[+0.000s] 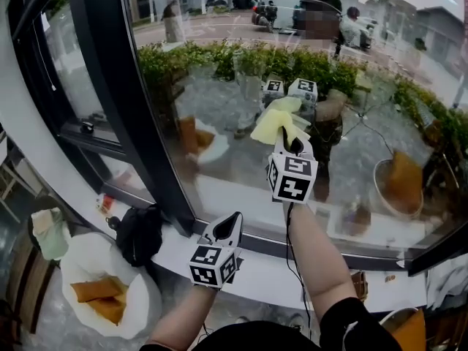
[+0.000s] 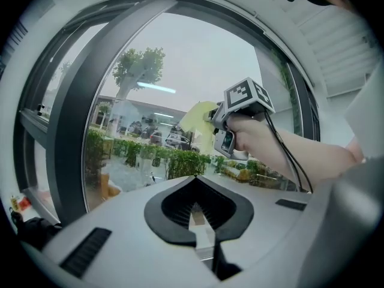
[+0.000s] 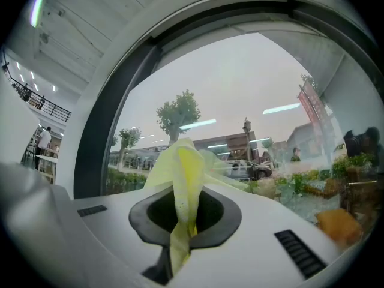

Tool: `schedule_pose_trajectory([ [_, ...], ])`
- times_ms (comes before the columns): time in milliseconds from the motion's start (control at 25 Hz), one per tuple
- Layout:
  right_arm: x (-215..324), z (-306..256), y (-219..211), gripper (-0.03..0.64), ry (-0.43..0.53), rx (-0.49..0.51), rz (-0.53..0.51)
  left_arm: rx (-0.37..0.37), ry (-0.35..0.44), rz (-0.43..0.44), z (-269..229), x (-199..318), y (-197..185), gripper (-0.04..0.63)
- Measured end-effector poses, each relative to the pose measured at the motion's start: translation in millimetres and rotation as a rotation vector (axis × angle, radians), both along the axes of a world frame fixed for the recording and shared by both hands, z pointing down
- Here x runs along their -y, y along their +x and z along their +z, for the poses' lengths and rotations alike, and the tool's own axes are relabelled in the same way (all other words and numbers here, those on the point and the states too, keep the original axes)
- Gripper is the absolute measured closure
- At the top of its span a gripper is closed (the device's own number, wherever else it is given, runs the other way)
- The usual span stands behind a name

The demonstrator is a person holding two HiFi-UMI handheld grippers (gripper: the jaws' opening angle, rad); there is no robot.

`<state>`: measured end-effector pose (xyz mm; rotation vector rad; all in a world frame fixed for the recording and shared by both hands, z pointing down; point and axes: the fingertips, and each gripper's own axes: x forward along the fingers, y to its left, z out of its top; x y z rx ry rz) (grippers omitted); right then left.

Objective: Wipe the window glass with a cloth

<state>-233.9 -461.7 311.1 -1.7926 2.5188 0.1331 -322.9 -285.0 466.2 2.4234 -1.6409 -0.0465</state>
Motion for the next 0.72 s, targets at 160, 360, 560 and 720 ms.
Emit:
schedule_pose_trajectory([
  [160, -1, -1, -1, 0.584, -0.021, 0.016, -0.020, 0.000, 0.003, 0.006, -2, -3, 1, 0.589],
  [360, -12, -6, 4, 0.584, -0.005, 0.013, -0.028, 0.001, 0.005, 0.011, -2, -7, 8, 0.589],
  [560, -24, -12, 13, 0.584, 0.010, 0.019, -0.025, -0.003, 0.008, 0.028, -4, -10, 14, 0.589],
  [720, -36, -12, 31, 0.584, 0.013, 0.024, -0.002, -0.006, 0.009, 0.050, -4, -15, 24, 0.589],
])
